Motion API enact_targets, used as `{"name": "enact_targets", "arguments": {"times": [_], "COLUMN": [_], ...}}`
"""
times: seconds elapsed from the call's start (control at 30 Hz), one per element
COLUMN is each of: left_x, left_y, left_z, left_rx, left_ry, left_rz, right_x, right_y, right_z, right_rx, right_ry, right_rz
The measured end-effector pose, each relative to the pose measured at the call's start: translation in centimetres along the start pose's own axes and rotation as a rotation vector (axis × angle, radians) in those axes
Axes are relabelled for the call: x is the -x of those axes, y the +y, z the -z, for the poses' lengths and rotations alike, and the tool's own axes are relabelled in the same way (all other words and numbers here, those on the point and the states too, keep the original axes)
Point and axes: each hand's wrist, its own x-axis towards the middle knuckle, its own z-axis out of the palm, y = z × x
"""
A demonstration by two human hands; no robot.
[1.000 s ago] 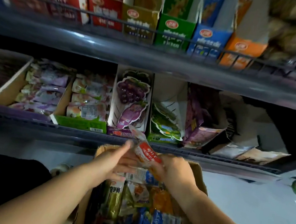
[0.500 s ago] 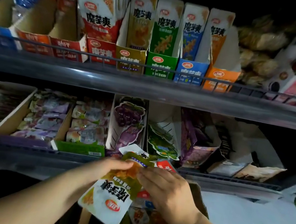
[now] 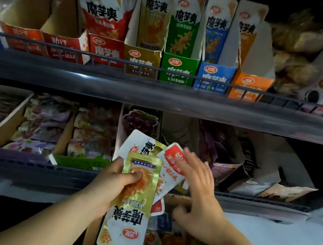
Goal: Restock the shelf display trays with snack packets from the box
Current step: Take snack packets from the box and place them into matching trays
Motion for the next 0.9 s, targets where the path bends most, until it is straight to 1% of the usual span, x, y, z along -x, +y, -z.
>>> {"name": "enact_targets", "arguments": {"times": [0.03,0.1,0.13,0.17,0.2,0.23,0.3,0.43,0.5,0.57,0.67,0.73,0.83,0.9], "left_x": [-0.1,0.0,0.1,0.2,0.4,0.4,0.5,0.4,0.4,0.4,0.8,0.9,0.3,-0.1], "left_y": [0.0,0.2,0.2,0.0,-0.1,-0.2,-0.4,-0.6,-0.6,-0.7,-0.7,-0.7,0.2,0.8], "left_z": [0.1,0.0,-0.1,-0.2,-0.3,-0.4,-0.6,-0.7,-0.6,-0.6,-0.9,-1.2,-1.2,-0.7], "left_rx": [-0.022,-0.073,-0.098,-0.115,-0.125,-0.129,-0.125,-0.052,0.01,0.017,0.002,0.058,0.129,0.108], "left_ry": [0.012,0.015,0.003,-0.012,-0.026,-0.032,-0.024,-0.022,-0.044,-0.086,-0.139,-0.095,0.014,0.051], "left_rz": [-0.034,-0.086,-0.096,-0.1,-0.097,-0.098,-0.108,-0.075,-0.008,0.064,0.078,0.062,0.002,-0.027], "right_x": [-0.1,-0.5,-0.9,-1.2,-1.5,-1.7,-1.9,-1.9,-2.1,-2.3,-2.6,-2.8,-3.2,-3.1], "right_y": [-0.1,0.0,0.1,0.2,0.2,0.2,-0.2,-0.8,-1.0,-1.2,-1.6,-1.6,-1.7,-1.9], "right_z": [0.7,1.4,1.5,1.4,1.1,0.7,0.0,-1.0,-1.1,-1.1,-1.3,-1.4,-1.5,-1.7], "right_rx": [-0.163,-0.382,-0.473,-0.57,-0.647,-0.695,-0.728,-0.744,-0.775,-0.776,-0.774,-0.805,-0.893,-0.916], "right_ry": [0.046,0.277,0.338,0.326,0.271,0.216,0.192,0.149,0.133,0.101,0.015,0.045,0.156,0.126], "right_rz": [-0.078,-0.24,-0.365,-0.487,-0.567,-0.608,-0.628,-0.572,-0.556,-0.53,-0.51,-0.517,-0.566,-0.575]}}
